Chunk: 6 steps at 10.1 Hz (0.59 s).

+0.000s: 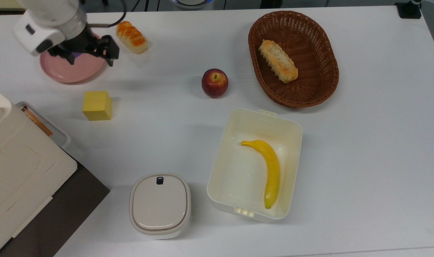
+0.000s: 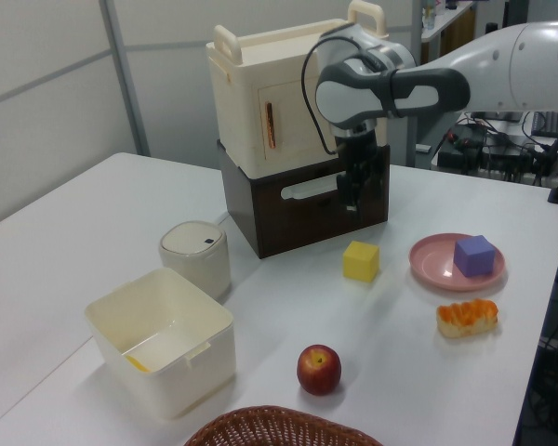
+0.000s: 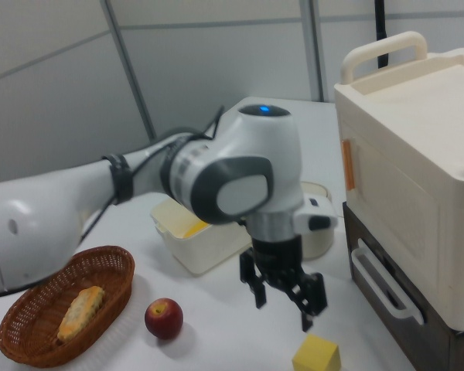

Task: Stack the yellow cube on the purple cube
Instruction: 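Move the open gripper from the purple cube toward the yellow cube, then lower the gripper onto the yellow cube and close on it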

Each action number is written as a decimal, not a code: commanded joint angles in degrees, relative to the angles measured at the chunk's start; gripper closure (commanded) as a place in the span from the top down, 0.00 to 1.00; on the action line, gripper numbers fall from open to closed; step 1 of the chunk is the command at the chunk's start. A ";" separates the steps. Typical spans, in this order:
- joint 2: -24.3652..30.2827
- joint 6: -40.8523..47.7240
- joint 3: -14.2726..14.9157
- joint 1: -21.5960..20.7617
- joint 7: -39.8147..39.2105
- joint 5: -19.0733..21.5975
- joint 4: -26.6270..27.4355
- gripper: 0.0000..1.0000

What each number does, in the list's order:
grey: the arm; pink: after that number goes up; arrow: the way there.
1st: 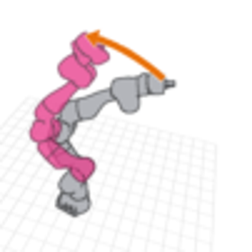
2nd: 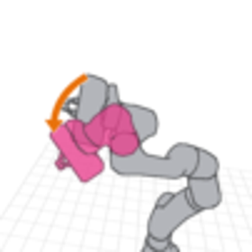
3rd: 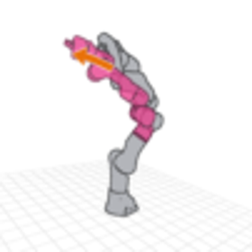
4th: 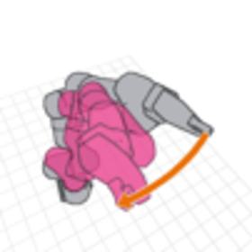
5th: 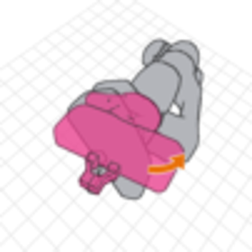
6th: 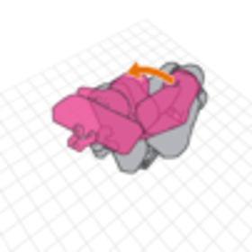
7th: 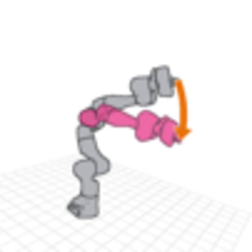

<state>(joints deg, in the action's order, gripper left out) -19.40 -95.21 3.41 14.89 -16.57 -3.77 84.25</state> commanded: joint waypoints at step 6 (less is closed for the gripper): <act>-9.60 -10.69 0.11 1.46 -3.03 0.25 0.74 1.00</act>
<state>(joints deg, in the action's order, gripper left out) -28.28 -103.60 3.25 16.96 -19.32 -3.77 84.48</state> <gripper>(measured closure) 0.000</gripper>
